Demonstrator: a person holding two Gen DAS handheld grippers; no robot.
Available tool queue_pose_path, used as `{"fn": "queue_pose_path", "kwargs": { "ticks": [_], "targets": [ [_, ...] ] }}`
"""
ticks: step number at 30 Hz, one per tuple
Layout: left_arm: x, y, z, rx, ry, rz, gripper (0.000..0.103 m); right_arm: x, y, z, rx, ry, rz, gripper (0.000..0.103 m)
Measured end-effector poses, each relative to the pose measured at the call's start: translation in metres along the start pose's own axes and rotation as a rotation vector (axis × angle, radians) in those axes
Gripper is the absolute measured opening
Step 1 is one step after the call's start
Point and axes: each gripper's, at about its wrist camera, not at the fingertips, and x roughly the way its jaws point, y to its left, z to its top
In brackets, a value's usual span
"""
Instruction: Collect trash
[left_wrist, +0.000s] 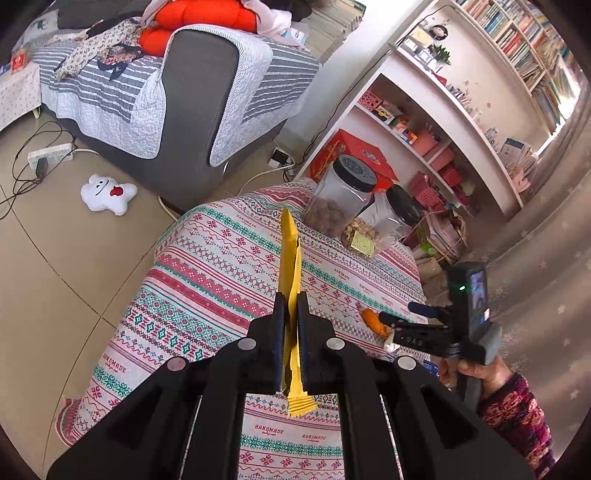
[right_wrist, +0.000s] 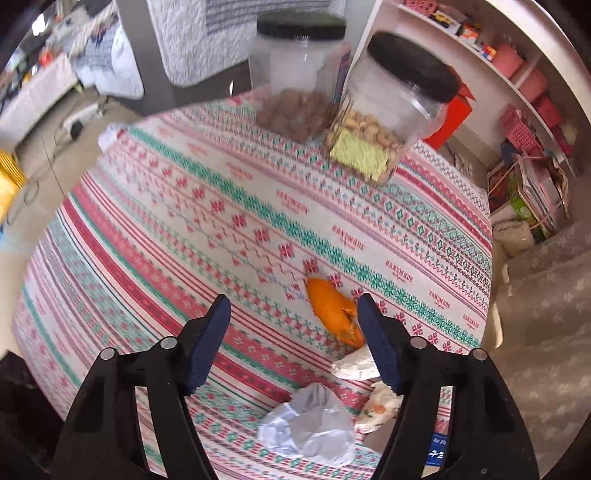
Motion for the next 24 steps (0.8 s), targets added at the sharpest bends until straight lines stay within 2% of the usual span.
{"fn": "queue_pose_path", "kwargs": {
  "ticks": [2, 5, 8, 10, 11, 12, 13, 14, 16, 18, 20, 21, 24],
  "targets": [
    [0.0, 0.0, 0.0, 0.001, 0.001, -0.003, 0.007, 0.024, -0.006, -0.002, -0.015, 0.068, -0.024, 0.065],
    [0.0, -0.001, 0.001, 0.002, 0.002, -0.004, 0.007, 0.047, -0.022, -0.001, -0.002, 0.108, -0.049, 0.065],
    [0.004, -0.003, 0.001, 0.012, 0.013, -0.01, 0.007, 0.061, -0.032, 0.001, 0.028, 0.143, 0.011, 0.065],
    [0.012, -0.005, -0.001, 0.03, 0.038, 0.003, 0.007, 0.071, -0.032, 0.0, 0.016, 0.171, 0.004, 0.065],
    [0.017, -0.006, -0.002, 0.037, 0.056, 0.015, 0.007, 0.074, -0.029, -0.001, -0.005, 0.173, -0.013, 0.062],
    [0.021, -0.005, -0.002, 0.045, 0.074, 0.031, 0.007, 0.078, -0.027, -0.002, -0.019, 0.181, -0.02, 0.045],
    [0.024, -0.003, 0.0, 0.052, 0.083, 0.053, 0.007, 0.082, -0.025, -0.004, -0.023, 0.198, -0.02, 0.039],
    [0.025, 0.0, 0.002, 0.058, 0.091, 0.079, 0.007, 0.081, -0.024, -0.004, -0.015, 0.188, -0.01, 0.027],
    [0.032, 0.01, 0.006, 0.059, 0.134, 0.132, 0.008, 0.079, -0.023, -0.008, -0.008, 0.181, -0.016, 0.017],
    [0.037, 0.027, 0.008, 0.013, 0.163, 0.178, 0.014, 0.076, -0.023, -0.011, 0.026, 0.18, -0.007, 0.012],
    [0.046, 0.039, 0.007, -0.004, 0.226, 0.209, 0.048, 0.064, -0.027, -0.014, 0.118, 0.158, 0.049, 0.012],
    [0.05, 0.045, 0.006, -0.013, 0.245, 0.219, 0.051, 0.055, -0.028, -0.017, 0.163, 0.136, 0.074, 0.011],
    [0.06, 0.054, 0.0, -0.029, 0.305, 0.231, 0.052, 0.02, -0.033, -0.027, 0.293, 0.037, 0.159, 0.011]
  ]
}}
